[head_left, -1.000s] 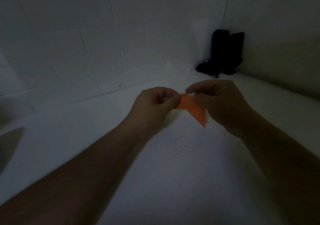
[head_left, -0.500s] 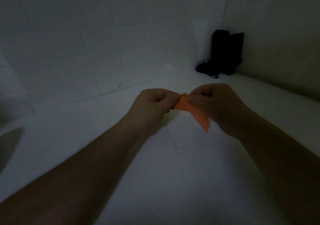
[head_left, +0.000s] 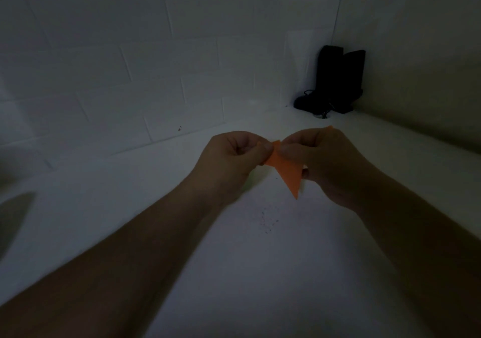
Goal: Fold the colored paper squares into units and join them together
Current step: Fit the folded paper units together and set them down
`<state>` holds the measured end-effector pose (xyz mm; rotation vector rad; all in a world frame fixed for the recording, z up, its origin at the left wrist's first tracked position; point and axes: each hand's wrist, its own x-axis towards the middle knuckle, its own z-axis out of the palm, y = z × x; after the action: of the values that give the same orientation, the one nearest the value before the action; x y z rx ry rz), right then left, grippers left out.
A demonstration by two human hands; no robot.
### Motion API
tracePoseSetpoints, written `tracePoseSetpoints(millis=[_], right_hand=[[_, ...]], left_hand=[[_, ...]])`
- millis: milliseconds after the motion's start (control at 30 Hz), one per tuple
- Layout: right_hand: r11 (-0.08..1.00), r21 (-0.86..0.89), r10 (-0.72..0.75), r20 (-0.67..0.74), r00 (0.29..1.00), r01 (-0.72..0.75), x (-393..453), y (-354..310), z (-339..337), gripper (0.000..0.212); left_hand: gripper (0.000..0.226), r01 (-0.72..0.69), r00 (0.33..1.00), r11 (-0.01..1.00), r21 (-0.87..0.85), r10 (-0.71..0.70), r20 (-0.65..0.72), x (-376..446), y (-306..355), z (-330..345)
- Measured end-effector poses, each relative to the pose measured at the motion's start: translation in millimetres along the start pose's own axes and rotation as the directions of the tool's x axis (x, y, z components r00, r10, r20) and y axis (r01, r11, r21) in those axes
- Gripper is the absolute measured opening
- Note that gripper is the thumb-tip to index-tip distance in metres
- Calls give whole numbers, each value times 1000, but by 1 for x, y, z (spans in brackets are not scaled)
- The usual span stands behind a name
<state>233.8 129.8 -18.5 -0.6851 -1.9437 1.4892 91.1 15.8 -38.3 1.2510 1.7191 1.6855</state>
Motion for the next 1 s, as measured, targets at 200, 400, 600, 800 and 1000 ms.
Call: tracePoseSetpoints(millis=[200, 400, 600, 800, 1000], right_hand=[[997, 69, 42, 11, 999, -43, -1, -2, 0, 13], [987, 121, 103, 36, 994, -107, -1, -3, -3, 5], [957, 215, 181, 73, 981, -193, 1, -2, -7, 8], [942, 251, 213, 62, 975, -221, 3, -3, -11, 13], [940, 269, 206, 48, 977, -211, 4, -2, -12, 7]], left_hand=[[11, 3, 1000, 1000, -20, -4, -13, 0, 1, -1], [19, 55, 998, 996, -65, -57, -27, 0, 4, -2], [18, 40, 999, 996, -79, -42, -28, 1, 3, -4], [15, 57, 997, 994, -90, -62, -55, 2, 5, -7], [14, 61, 996, 993, -97, -68, -63, 1, 7, -6]])
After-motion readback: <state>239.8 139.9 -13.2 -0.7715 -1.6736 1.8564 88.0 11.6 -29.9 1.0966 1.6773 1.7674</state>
